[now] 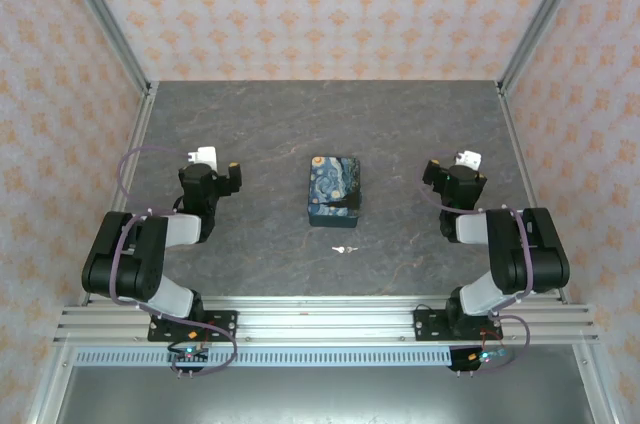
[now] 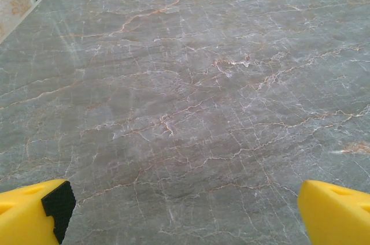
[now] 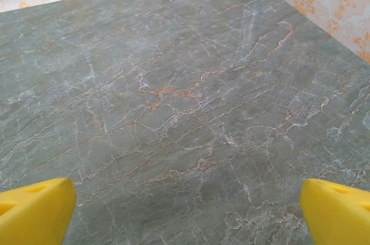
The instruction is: Unlock the padlock with the key
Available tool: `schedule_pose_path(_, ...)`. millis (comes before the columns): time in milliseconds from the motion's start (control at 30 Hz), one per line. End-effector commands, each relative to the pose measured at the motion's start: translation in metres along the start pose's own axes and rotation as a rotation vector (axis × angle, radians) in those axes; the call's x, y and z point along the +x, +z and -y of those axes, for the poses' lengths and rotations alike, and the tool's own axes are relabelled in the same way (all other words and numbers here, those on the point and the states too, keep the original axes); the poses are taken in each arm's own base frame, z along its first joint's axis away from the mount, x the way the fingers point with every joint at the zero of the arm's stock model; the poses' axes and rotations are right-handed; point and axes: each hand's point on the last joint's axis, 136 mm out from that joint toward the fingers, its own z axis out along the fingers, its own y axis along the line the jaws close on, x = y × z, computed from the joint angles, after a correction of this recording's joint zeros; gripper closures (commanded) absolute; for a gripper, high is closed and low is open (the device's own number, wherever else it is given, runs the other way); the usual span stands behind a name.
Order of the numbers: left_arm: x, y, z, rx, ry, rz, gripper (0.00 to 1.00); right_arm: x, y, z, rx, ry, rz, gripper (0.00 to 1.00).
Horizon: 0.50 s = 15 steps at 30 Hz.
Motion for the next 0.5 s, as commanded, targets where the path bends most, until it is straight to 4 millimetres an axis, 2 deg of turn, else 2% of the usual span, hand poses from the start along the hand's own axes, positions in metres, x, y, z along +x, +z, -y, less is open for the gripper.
schedule_pose_path(0, -0.0112, 0.0000, -0.0010, 0.002, 0.005, 0.034, 0.00, -0.0101, -0.0008, -0.0018, 0.000, 0.008, 0.037, 0.01)
schedule_pose_path(467, -0.0116, 0.0004, -0.0020, -0.002, 0.004, 0.032, 0.00, -0.0103, 0.0000, -0.0017, 0.001, 0.008, 0.035, 0.01)
